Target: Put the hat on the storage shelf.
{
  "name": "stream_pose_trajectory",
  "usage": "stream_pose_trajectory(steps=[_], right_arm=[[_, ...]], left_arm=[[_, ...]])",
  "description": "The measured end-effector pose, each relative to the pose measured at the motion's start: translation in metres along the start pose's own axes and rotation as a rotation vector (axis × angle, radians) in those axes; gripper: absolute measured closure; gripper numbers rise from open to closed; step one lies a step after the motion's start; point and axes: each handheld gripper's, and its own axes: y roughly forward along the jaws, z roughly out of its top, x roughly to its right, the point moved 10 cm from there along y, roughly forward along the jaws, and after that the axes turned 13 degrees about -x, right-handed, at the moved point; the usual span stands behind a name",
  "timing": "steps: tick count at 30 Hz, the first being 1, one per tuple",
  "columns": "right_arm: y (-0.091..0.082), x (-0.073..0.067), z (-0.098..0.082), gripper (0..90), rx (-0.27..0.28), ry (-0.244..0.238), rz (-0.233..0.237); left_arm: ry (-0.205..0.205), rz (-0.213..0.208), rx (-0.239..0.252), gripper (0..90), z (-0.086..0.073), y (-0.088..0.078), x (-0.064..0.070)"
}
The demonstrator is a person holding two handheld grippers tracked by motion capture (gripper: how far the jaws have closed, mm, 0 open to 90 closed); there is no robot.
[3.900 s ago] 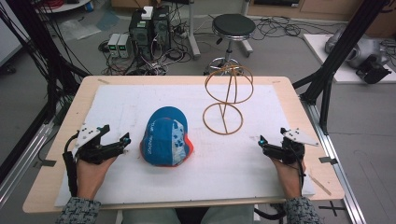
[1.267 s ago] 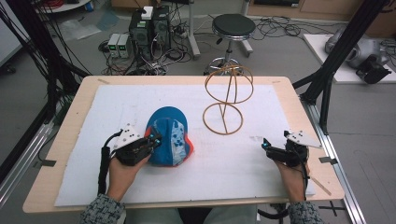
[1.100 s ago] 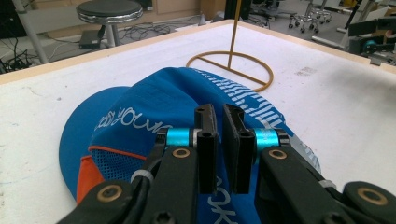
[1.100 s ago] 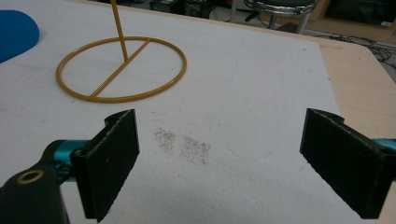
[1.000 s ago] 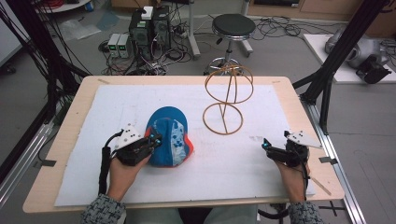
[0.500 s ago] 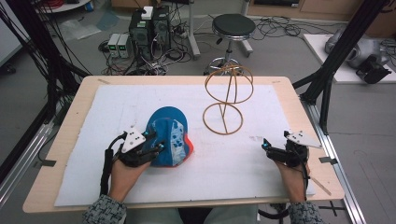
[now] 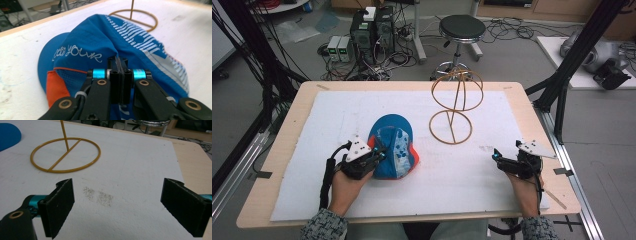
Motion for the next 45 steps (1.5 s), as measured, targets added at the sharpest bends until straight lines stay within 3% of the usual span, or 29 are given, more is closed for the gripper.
stream_pose_trajectory(steps=[5,11,16,26,33,45], right_arm=[[0.000,0.000,0.000,10.8,-0.002,0.012,0.002],[0.000,-0.001,0.001,10.8,0.000,0.015,0.006],[0.001,0.000,0.001,10.8,-0.003,0.019,0.007],[0.002,0.000,0.001,10.8,-0.003,0.017,0.010],[0.003,0.000,0.001,10.8,-0.005,0.018,0.012],[0.004,0.000,0.000,10.8,-0.010,0.024,0.021]], left_arm=[[-0.066,-0.072,0.090,89.2,0.022,-0.013,-0.002],[-0.149,-0.146,0.155,89.3,0.043,-0.023,-0.005],[-0.189,-0.162,0.208,89.3,0.062,-0.030,-0.008],[-0.224,-0.142,0.286,89.3,0.104,-0.048,-0.022],[-0.231,-0.103,0.338,89.3,0.145,-0.059,-0.036],[-0.223,-0.060,0.390,89.3,0.208,-0.059,-0.051]])
